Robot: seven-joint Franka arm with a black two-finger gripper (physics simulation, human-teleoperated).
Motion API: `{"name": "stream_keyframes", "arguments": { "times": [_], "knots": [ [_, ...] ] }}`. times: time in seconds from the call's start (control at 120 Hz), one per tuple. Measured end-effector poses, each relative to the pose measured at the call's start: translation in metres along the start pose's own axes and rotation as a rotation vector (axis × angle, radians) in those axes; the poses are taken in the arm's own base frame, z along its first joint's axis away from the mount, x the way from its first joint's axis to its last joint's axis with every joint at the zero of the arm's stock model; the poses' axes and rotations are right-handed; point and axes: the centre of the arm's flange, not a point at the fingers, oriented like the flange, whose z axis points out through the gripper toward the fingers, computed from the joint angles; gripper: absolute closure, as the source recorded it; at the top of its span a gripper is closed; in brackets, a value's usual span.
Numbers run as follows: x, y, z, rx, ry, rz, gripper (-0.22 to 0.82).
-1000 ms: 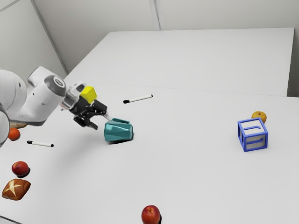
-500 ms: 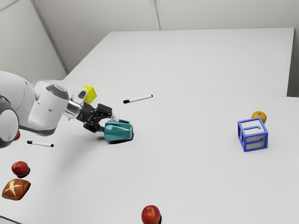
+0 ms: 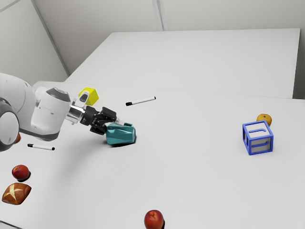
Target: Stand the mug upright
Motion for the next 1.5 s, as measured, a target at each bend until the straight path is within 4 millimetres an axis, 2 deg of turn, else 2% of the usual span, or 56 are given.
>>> {"name": "stream_keyframes", "arguments": {
  "times": [0.175, 0.5, 0.65, 0.75, 0.842, 0.917, 0.975, 1.075, 1.25, 1.342, 1.5],
  "knots": [
    [-0.006, -0.006, 0.005, -0.001, -0.011, 0.004, 0.31],
    [-0.005, -0.008, 0.004, 0.008, -0.002, 0.031, 0.48],
    [-0.005, -0.007, 0.005, 0.012, 0.000, 0.041, 0.54],
    [-0.004, -0.005, 0.005, 0.012, 0.003, 0.048, 0.64],
    [-0.003, 0.000, 0.005, 0.011, 0.005, 0.058, 0.68],
    [-0.001, 0.011, 0.002, 0.010, 0.014, 0.080, 0.70],
    [0.001, 0.026, -0.001, 0.011, 0.026, 0.111, 0.74],
    [0.005, 0.055, -0.006, 0.030, 0.035, 0.180, 0.75],
    [0.004, 0.101, -0.002, 0.166, -0.050, 0.340, 0.76],
    [0.003, 0.117, -0.002, 0.271, -0.107, 0.422, 0.76],
    [0.006, 0.130, -0.005, 0.488, -0.210, 0.548, 0.76]
  ]
}}
